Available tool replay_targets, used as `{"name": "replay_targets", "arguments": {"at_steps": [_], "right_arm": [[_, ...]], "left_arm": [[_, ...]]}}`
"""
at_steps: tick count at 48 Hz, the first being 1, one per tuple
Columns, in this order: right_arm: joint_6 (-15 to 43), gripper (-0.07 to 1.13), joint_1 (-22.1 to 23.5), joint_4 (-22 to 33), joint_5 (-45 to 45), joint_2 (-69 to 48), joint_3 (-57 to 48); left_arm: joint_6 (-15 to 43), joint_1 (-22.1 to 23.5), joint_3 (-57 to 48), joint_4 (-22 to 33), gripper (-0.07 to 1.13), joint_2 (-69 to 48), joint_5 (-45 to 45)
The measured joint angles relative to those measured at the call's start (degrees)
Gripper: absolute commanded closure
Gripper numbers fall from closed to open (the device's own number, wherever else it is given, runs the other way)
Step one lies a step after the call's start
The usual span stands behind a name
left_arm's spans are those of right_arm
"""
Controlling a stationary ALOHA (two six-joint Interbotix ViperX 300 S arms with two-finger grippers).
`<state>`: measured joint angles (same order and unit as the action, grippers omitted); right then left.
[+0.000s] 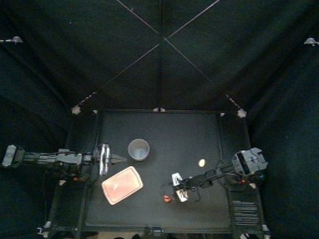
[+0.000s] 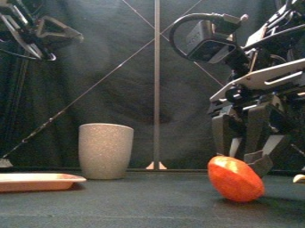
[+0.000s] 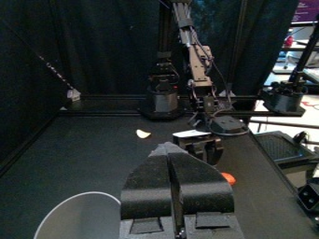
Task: Pick the drumstick then place it on the pink plate
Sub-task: Place drumstick on the pink plate
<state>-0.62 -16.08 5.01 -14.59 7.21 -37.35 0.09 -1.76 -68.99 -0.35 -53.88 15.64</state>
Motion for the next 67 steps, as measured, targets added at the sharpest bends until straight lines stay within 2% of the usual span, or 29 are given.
{"name": "replay_targets", "arguments": {"at_steps": [26,46,59,67], "right_arm": [[-0.09,0.35,-0.79,0.09,-0.79,3.25,3.08],[0.0,0.59,-0.62,-0.18,-1.67,3.69,3.87],[0.0,0.61,-0.44,0.7,-1.85,3.96,7.47],[0.0,0.61,1.32,4.57,-1.05,4.75,13.18]], "left_arm": [[0.09,-0.18,-0.26,0.0,1.04,0.0,0.0],[0.09,-0.26,-0.62,0.09,1.04,0.0,0.09],[0.0,-0.26,-0.88,0.09,1.04,0.0,0.7],[0.09,-0.44,-0.79,0.09,1.04,0.0,1.32]]}}
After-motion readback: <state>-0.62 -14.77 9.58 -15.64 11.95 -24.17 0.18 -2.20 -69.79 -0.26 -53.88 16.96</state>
